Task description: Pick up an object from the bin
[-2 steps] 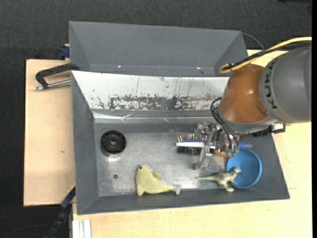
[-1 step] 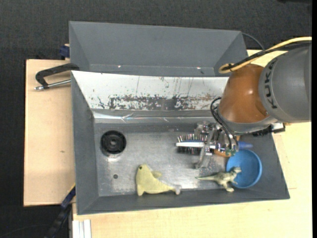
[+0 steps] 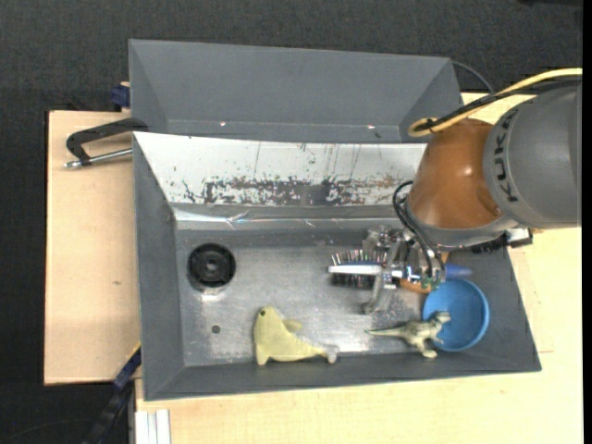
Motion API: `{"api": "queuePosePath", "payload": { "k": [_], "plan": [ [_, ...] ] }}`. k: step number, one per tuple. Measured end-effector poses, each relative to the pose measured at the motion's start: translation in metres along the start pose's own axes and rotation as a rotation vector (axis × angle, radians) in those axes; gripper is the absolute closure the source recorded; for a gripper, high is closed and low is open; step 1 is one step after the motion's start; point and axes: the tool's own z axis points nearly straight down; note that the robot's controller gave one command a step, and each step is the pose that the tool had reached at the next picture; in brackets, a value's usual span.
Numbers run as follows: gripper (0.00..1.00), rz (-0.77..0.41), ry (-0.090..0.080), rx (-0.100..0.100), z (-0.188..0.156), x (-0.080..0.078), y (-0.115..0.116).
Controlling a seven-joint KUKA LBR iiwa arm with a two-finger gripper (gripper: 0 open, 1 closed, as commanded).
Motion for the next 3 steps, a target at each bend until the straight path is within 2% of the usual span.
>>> {"api": "queuePosePath", "payload": {
  "k": [2, 3],
  "plan": [
    [0.0, -0.001, -0.003, 0.0, -0.0016, -0.0019, 0.0013],
    [1.0, -0.001, -0.003, 0.0, -0.0015, -0.0019, 0.0015]
  ]
}}
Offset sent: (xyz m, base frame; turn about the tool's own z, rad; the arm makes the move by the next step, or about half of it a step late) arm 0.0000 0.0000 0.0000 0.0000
